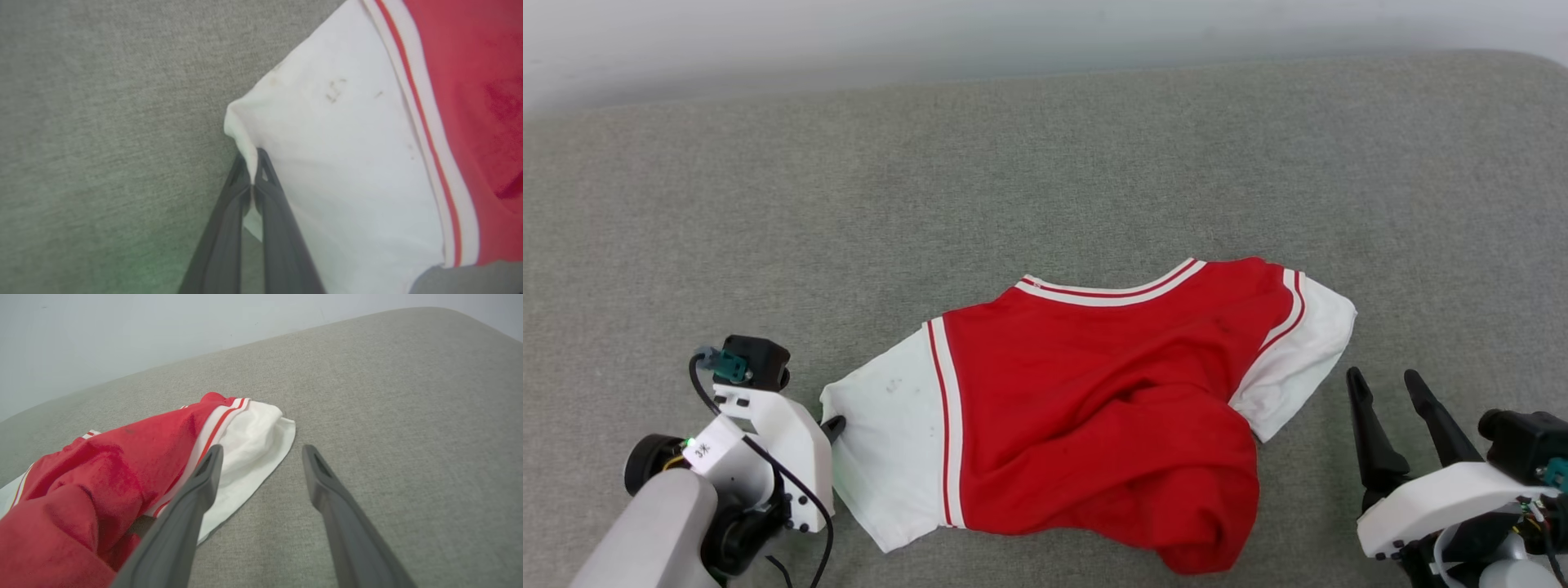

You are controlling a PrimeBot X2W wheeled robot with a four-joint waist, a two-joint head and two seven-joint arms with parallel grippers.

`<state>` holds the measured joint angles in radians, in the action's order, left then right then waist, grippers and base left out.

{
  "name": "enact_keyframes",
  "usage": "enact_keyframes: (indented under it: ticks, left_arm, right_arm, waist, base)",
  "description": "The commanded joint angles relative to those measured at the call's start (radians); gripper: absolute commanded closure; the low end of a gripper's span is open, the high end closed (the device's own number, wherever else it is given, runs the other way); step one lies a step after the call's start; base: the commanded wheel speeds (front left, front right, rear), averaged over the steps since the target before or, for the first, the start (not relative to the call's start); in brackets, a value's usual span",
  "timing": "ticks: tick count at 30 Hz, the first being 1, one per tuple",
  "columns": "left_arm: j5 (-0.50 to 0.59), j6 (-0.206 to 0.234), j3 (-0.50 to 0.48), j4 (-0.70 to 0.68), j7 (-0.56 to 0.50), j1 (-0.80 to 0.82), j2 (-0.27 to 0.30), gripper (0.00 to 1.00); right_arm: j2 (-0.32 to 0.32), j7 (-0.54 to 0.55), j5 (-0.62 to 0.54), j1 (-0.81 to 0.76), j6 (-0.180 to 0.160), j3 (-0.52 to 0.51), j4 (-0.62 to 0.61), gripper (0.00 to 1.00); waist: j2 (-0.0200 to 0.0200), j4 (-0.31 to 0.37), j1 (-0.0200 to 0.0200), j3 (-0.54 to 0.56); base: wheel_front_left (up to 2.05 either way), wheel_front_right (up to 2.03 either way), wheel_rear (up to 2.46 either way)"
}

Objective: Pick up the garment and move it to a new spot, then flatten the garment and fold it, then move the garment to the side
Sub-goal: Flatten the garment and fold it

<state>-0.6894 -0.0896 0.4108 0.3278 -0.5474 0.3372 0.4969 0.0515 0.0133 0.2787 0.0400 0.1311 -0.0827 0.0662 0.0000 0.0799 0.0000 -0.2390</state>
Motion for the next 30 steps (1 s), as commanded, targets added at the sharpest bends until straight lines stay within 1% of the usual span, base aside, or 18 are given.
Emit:
enact_keyframes:
  ticks: [1, 2, 5, 9, 11, 15, 19, 23, 25, 28, 30]
  left_arm:
    - [-0.004, 0.001, 0.021, 0.019, 0.000, -0.040, -0.031, 1.00]
    - [-0.006, 0.007, 0.013, 0.012, 0.017, -0.041, -0.034, 1.00]
    - [0.016, 0.041, -0.018, -0.020, 0.088, -0.036, -0.026, 1.00]
    - [0.044, 0.089, -0.052, -0.079, 0.178, -0.049, -0.028, 1.00]
    - [0.043, 0.102, -0.056, -0.120, 0.198, -0.058, -0.033, 1.00]
    - [0.062, 0.126, -0.060, -0.201, 0.220, -0.074, -0.027, 1.00]
    - [0.072, 0.136, -0.046, -0.262, 0.221, -0.081, -0.033, 1.00]
    - [0.076, 0.135, -0.038, -0.296, 0.228, -0.080, -0.040, 1.00]
    - [0.078, 0.131, -0.033, -0.304, 0.232, -0.075, -0.043, 1.00]
    - [0.075, 0.119, -0.024, -0.304, 0.242, -0.067, -0.050, 1.00]
    - [0.070, 0.118, -0.021, -0.297, 0.248, -0.068, -0.054, 1.00]
  right_arm:
    - [-0.002, 0.004, 0.018, 0.016, -0.001, -0.006, 0.004, 0.00]
    - [-0.002, 0.022, 0.025, 0.024, -0.001, -0.015, 0.020, 0.00]
    - [-0.002, 0.080, 0.030, 0.050, -0.001, -0.047, 0.061, 0.00]
    - [-0.001, 0.202, 0.014, 0.098, -0.001, -0.101, 0.117, 0.00]
    - [0.004, 0.271, 0.011, 0.130, -0.001, -0.127, 0.135, 0.00]
    - [0.044, 0.405, -0.006, 0.195, -0.001, -0.151, 0.163, 0.00]
    - [0.089, 0.530, -0.014, 0.267, -0.001, -0.135, 0.186, 0.00]
    - [0.120, 0.664, -0.016, 0.331, -0.001, -0.096, 0.230, 0.00]
    - [0.137, 0.705, -0.028, 0.352, -0.001, -0.080, 0.259, 0.00]
    - [0.140, 0.755, -0.029, 0.359, -0.001, -0.054, 0.315, 0.00]
    - [0.125, 0.784, -0.012, 0.345, 0.000, -0.029, 0.352, 0.00]
  waist:
    - [0.0000, -0.005, 0.0000, 0.005]
    - [0.0000, -0.009, 0.0000, 0.010]
    - [0.0000, -0.021, 0.0000, 0.021]
    - [0.0000, -0.045, 0.0000, 0.031]
    - [0.0000, -0.059, 0.0000, 0.031]
    - [0.0000, -0.085, 0.0000, 0.025]
    - [0.0000, -0.110, 0.0000, 0.011]
    - [0.0000, -0.123, 0.0000, -0.005]
    - [0.0000, -0.129, 0.0000, -0.014]
    - [0.0000, -0.140, 0.0000, -0.024]
    - [0.0000, -0.144, 0.0000, -0.027]
  base:
    - [0.00, 0.00, 0.00]
    - [0.00, 0.00, 0.00]
    - [0.00, 0.00, 0.00]
    - [0.00, 0.00, 0.00]
    - [0.00, 0.00, 0.00]
    - [0.00, 0.00, 0.00]
    - [0.00, 0.00, 0.00]
    - [0.00, 0.00, 0.00]
    - [0.00, 0.00, 0.00]
    - [0.00, 0.00, 0.00]
    - [0.00, 0.00, 0.00]
